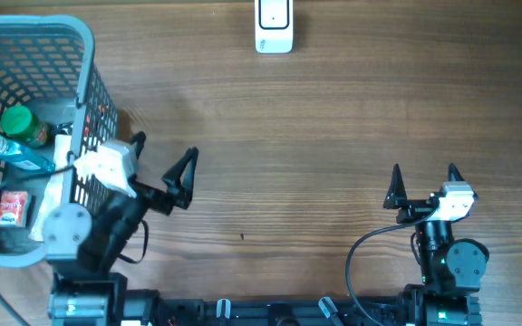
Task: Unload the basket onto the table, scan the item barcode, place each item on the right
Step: 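Reach the left gripper down into the basket toward the blue spray bottle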
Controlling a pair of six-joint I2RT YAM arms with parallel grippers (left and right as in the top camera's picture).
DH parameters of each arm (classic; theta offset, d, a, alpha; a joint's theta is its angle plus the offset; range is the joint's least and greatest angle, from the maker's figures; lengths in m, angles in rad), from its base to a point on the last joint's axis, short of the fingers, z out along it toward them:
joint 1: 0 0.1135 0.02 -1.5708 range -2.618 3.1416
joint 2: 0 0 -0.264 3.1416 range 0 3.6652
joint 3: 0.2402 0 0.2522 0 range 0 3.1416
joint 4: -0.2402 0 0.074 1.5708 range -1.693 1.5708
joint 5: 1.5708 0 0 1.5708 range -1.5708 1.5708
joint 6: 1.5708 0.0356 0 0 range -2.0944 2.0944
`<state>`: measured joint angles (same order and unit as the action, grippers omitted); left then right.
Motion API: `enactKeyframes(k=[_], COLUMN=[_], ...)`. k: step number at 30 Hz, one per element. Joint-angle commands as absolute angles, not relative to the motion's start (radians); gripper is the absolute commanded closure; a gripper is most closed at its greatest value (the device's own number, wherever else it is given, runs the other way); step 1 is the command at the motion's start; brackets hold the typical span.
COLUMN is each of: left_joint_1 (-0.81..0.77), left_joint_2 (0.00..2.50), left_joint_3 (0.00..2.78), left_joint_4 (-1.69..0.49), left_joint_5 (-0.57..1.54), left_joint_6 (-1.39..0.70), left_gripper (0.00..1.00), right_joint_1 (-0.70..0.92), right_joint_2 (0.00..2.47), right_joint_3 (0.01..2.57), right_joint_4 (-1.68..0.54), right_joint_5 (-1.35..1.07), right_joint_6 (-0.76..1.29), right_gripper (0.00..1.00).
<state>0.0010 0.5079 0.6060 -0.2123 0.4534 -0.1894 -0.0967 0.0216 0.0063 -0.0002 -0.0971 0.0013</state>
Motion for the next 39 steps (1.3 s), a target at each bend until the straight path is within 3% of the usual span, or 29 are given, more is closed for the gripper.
enactKeyframes(k=[1, 5, 13, 19, 30, 39], left_joint_1=[-0.003, -0.003, -0.003, 0.04, 0.367, 0.664], left_joint_2=[0.561, 0.562, 0.568, 0.669, 0.931, 1.15], left_joint_3=[0.772, 0.841, 0.87, 1.05, 1.427, 1.467], left_joint_4=[-0.282, -0.274, -0.277, -0.439, -0.76, -0.783], left_joint_5=[0.471, 0.471, 0.498, 0.411, 0.277, 0.226], left_joint_6=[-0.187, -0.133, -0.218, -0.213, -0.222, -0.469], left_gripper=[0.0, 0.0, 0.0, 0.0, 0.0, 0.0], right_joint_1=[-0.093, -0.093, -0.093, -0.093, -0.093, -0.093], right_joint_2=[0.022, 0.023, 0.022, 0.022, 0.023, 0.023], right_joint_3=[0.005, 0.005, 0.005, 0.005, 0.005, 0.005], right_joint_4=[0.006, 0.006, 0.006, 0.006, 0.006, 0.006], right_joint_5=[-0.11, -0.11, -0.11, -0.11, -0.11, -0.11], right_joint_6=[-0.007, -0.008, -0.007, -0.007, -0.007, -0.007], right_gripper=[0.0, 0.0, 0.0, 0.0, 0.0, 0.0])
